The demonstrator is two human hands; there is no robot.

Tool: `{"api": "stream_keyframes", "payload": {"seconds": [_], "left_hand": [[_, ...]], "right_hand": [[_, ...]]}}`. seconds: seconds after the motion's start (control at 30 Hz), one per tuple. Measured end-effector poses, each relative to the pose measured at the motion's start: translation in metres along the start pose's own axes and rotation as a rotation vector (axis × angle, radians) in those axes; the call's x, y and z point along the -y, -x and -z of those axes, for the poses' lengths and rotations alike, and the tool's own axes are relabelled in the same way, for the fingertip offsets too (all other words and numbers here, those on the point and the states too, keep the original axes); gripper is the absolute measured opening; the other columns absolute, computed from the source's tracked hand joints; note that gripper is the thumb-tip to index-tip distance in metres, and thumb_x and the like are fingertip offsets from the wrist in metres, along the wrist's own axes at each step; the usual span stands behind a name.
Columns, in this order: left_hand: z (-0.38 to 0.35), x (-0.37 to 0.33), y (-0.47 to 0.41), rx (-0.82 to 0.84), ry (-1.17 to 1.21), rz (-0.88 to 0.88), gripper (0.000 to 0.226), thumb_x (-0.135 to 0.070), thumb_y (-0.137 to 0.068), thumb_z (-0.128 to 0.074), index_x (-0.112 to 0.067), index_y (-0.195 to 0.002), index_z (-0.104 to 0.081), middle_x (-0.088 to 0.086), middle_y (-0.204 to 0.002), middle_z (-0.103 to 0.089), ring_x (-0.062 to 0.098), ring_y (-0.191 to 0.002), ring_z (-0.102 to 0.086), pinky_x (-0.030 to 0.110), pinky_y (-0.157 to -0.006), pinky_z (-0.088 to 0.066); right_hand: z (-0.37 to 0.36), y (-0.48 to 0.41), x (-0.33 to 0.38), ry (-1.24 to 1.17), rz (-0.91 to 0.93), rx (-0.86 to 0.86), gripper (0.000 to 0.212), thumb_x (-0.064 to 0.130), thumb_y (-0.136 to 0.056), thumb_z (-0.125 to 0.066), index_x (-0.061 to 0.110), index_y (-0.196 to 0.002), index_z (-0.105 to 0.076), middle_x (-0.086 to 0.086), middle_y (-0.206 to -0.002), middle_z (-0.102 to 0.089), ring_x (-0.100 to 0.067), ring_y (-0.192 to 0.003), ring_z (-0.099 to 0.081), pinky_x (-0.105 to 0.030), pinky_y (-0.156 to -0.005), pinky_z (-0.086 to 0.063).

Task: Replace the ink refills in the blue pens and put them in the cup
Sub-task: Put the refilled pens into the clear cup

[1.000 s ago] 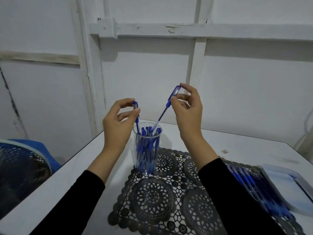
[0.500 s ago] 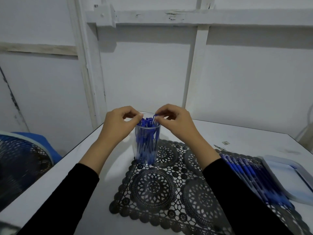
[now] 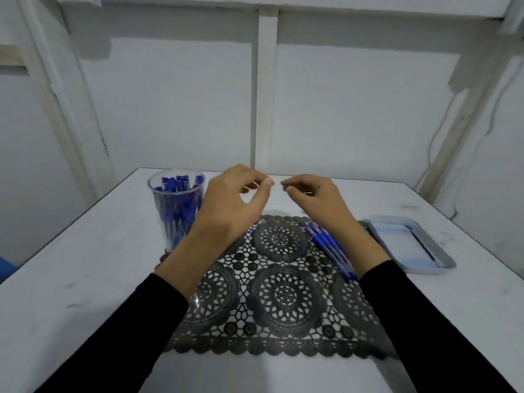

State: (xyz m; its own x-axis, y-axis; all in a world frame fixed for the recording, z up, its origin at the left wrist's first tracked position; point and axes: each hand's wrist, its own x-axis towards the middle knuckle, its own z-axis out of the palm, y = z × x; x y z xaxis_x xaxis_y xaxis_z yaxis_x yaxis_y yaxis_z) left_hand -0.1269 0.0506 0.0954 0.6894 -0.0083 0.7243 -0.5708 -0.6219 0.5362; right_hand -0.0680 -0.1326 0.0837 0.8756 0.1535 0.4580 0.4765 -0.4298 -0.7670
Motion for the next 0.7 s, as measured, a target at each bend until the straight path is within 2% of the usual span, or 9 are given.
{"api": "stream_keyframes", "payload": {"seconds": [0.07, 0.17, 0.23, 0.3, 0.33, 0.4, 0.57, 0.7], "left_hand": [[-0.028, 0.003, 0.003, 0.131, 0.038, 0.089, 0.011, -0.029, -0.095, -0.063, -0.027, -0.095, -0.074, -0.018, -0.093, -0.069, -0.001, -0.088, -0.063, 0.022, -0.082, -0.053], [-0.062, 0.011, 0.006, 0.302, 0.031, 0.170, 0.015, -0.033, -0.096, -0.063, -0.028, -0.105, -0.074, -0.020, -0.098, -0.069, -0.006, -0.089, -0.062, 0.016, -0.085, -0.049], [-0.081, 0.021, 0.008, 0.392, 0.004, 0.199, 0.021, -0.034, -0.096, -0.063, -0.026, -0.112, -0.073, -0.015, -0.106, -0.071, -0.002, -0.096, -0.061, 0.013, -0.088, -0.044], [-0.097, 0.030, 0.006, 0.470, -0.035, 0.210, 0.027, -0.033, -0.095, -0.064, -0.024, -0.119, -0.071, -0.009, -0.116, -0.071, 0.005, -0.106, -0.062, 0.014, -0.090, -0.040], [-0.103, 0.034, 0.005, 0.506, -0.056, 0.210, 0.029, -0.033, -0.095, -0.065, -0.023, -0.121, -0.070, -0.007, -0.119, -0.070, 0.008, -0.110, -0.061, 0.016, -0.092, -0.039], [-0.113, 0.041, 0.001, 0.561, -0.082, 0.206, 0.031, -0.033, -0.093, -0.067, -0.025, -0.123, -0.069, -0.006, -0.122, -0.069, 0.010, -0.113, -0.061, 0.018, -0.092, -0.038], [-0.128, 0.055, -0.008, 0.663, -0.096, 0.170, 0.032, -0.035, -0.091, -0.069, -0.030, -0.123, -0.070, -0.007, -0.123, -0.069, 0.012, -0.112, -0.063, 0.024, -0.094, -0.046], [-0.136, 0.061, -0.008, 0.669, -0.097, 0.118, 0.030, -0.034, -0.090, -0.071, -0.028, -0.119, -0.072, -0.007, -0.119, -0.071, 0.011, -0.109, -0.063, 0.031, -0.095, -0.049]], "right_hand": [[0.018, 0.008, -0.020, 0.083, -0.057, 0.003, 0.015, 0.019, -0.092, -0.063, 0.022, -0.100, -0.075, 0.012, -0.094, -0.073, 0.000, -0.087, -0.065, -0.014, -0.075, -0.049], [0.035, 0.016, -0.044, 0.211, -0.127, 0.027, 0.016, 0.018, -0.091, -0.065, 0.020, -0.104, -0.074, 0.007, -0.098, -0.073, 0.001, -0.085, -0.064, -0.005, -0.072, -0.044], [0.039, 0.020, -0.054, 0.281, -0.164, 0.048, 0.019, 0.017, -0.090, -0.065, 0.017, -0.107, -0.074, 0.003, -0.102, -0.073, -0.003, -0.085, -0.063, -0.006, -0.075, -0.043], [0.041, 0.021, -0.062, 0.357, -0.178, 0.096, 0.022, 0.018, -0.091, -0.065, 0.015, -0.112, -0.072, 0.001, -0.105, -0.072, -0.005, -0.085, -0.060, -0.002, -0.070, -0.040], [0.041, 0.021, -0.064, 0.390, -0.177, 0.127, 0.024, 0.019, -0.092, -0.065, 0.014, -0.115, -0.071, 0.001, -0.106, -0.072, -0.005, -0.085, -0.059, -0.002, -0.069, -0.039], [0.040, 0.019, -0.068, 0.430, -0.171, 0.182, 0.029, 0.020, -0.092, -0.064, 0.013, -0.120, -0.068, -0.002, -0.113, -0.071, -0.006, -0.091, -0.058, -0.009, -0.076, -0.040], [0.040, 0.010, -0.079, 0.503, -0.164, 0.295, 0.035, 0.021, -0.093, -0.064, 0.014, -0.128, -0.064, -0.004, -0.127, -0.065, -0.015, -0.114, -0.059, -0.015, -0.088, -0.037], [0.043, 0.007, -0.088, 0.519, -0.161, 0.358, 0.034, 0.022, -0.093, -0.064, 0.018, -0.127, -0.065, -0.002, -0.124, -0.066, -0.017, -0.112, -0.059, -0.019, -0.087, -0.038]]}}
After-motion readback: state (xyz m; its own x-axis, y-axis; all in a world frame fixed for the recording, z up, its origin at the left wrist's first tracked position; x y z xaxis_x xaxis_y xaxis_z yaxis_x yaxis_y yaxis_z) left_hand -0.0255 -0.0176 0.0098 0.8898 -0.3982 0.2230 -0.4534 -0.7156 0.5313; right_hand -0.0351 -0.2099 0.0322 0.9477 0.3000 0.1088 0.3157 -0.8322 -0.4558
